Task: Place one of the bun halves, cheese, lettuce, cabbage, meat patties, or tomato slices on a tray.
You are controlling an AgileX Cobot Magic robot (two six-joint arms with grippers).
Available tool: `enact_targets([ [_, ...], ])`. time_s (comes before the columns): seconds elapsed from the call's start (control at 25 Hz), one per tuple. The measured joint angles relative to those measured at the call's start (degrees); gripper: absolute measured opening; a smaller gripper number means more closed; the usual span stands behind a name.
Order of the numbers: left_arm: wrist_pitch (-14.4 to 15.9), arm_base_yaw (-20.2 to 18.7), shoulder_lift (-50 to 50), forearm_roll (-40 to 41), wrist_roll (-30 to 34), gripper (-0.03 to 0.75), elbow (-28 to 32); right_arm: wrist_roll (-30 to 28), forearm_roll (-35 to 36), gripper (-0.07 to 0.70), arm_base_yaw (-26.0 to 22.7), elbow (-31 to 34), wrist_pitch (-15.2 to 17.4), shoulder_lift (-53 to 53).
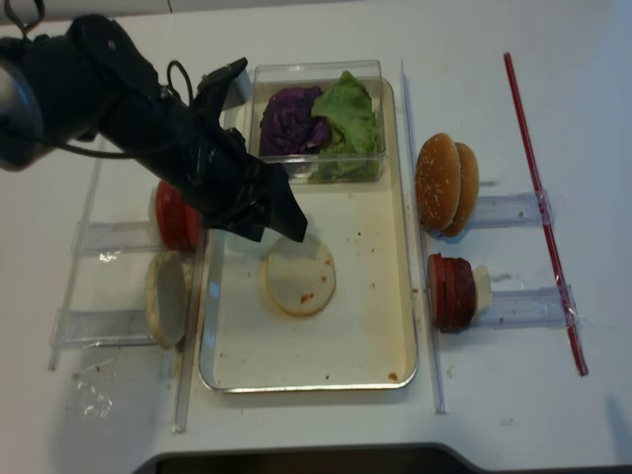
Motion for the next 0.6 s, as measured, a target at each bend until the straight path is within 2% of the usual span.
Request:
enact_targets([
  [0.24,2.3,0.0,-1.8,8.1,-5.8,0.513,-3.7,0.0,0.0,0.687,0.0,0.0,0.0,0.0],
  [0.4,3.5,0.0,-4.7,14.1,-9.5,0.513,-3.8,0.0,0.0,0.687,0.0,0.0,0.0,0.0],
  [0.6,6.5,0.0,-7.3,23.4,-14.4,0.513,-3.8,-0.1,0.0,0.687,0.0,0.0,0.0,0.0],
])
